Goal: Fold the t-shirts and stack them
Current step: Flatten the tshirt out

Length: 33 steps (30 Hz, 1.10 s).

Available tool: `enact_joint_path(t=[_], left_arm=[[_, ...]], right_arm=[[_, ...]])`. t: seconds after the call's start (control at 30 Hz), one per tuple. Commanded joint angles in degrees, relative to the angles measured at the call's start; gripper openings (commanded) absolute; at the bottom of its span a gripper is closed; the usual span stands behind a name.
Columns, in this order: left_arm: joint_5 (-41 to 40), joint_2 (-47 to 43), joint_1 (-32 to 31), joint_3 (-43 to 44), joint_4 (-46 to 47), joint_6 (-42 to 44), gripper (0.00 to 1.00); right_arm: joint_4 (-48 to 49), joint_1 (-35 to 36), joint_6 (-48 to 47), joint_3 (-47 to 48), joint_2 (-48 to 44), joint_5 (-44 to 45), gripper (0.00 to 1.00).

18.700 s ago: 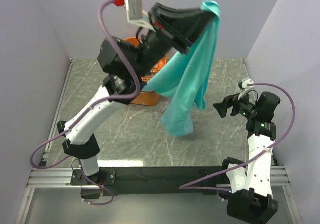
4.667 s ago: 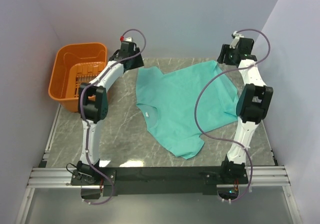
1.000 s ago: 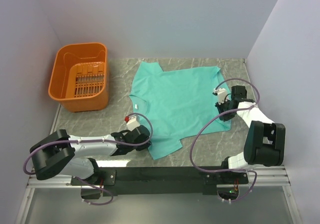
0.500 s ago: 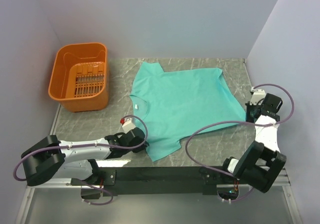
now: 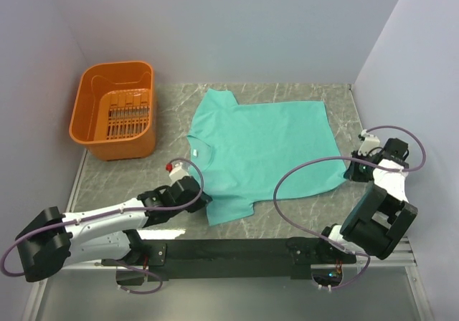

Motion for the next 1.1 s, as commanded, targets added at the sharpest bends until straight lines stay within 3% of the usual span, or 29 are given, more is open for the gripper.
enact_joint_path(t=[0.0,0.53,0.67,0.9,1.07], left_arm=[[2.47,-0.51,3.85,3.78,-0.65,3.98,0.01],[7.57,4.33,5.88,3.96,2.69,7.23,0.01],[7.49,3.01,9.21,7.12,1.03,11.43,0.01],[9.85,6.51,20.2,23.8,-4.43,21.46,0.01],[16.61,15.74,28.55,44.62,-7.06,27.43,0.01]], right_arm=[[-0.99,0.08,2.66,4.36,-1.9,-8.96,0.0],[1.3,0.34,2.4,2.43,-0.31,-13.0,0.0],[1.91,4.88,3.89,4.09,-2.24,-15.91,0.0],[13.86,18.16,20.39,9.36,-9.45,-12.93,0.0],[18.08,23.19,28.05,20.6,-8.75,-10.73,0.0]])
